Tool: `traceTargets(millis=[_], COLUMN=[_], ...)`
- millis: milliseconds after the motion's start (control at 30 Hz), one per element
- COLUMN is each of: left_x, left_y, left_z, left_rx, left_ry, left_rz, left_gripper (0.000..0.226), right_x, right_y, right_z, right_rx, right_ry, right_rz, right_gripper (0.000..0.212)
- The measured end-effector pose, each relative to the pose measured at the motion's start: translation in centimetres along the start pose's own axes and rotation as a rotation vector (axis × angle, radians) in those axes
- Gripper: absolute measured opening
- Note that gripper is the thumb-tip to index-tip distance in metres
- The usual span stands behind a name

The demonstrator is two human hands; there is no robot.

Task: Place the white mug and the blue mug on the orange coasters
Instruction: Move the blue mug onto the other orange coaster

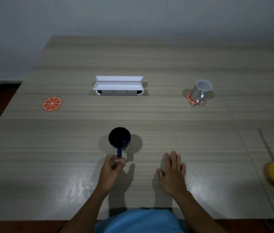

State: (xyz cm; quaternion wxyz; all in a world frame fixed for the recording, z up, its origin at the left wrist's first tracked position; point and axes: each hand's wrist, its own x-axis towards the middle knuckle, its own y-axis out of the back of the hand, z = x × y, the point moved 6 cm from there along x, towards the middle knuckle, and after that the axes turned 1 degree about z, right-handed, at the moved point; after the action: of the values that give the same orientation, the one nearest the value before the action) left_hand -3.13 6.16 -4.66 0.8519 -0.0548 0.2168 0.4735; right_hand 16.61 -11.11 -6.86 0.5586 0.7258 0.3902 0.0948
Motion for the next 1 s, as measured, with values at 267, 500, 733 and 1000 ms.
traceTargets(millis=[267, 500, 733, 1000], left_x=[-0.8, -0.8, -0.2, -0.1], left_y=[1.7, 0.8, -0.5, 1.8], left_z=[2.3, 3.3, 3.3, 4.2], left_rx=[-0.123, -0.124, -0.112, -0.193], left_ry=[0.016, 0.088, 0.106, -0.023], left_rz=[-0.047, -0.206, -0.242, -0.095], left_gripper=[0.016, 0.020, 0.025, 0.032], right_x=[-1.6, -2.2, -3.2, -2.5], right_y=[-1.0, -1.4, -2.1, -1.1], right_z=[-2.4, -3.7, -5.0, -8.8], right_rx=[-0.010, -0.024, -0.057, -0.045], right_ry=[-0.027, 0.004, 0.088, 0.226], right_rz=[-0.002, -0.041, -0.111, -0.096], right_gripper=[0.072, 0.069, 0.070, 0.070])
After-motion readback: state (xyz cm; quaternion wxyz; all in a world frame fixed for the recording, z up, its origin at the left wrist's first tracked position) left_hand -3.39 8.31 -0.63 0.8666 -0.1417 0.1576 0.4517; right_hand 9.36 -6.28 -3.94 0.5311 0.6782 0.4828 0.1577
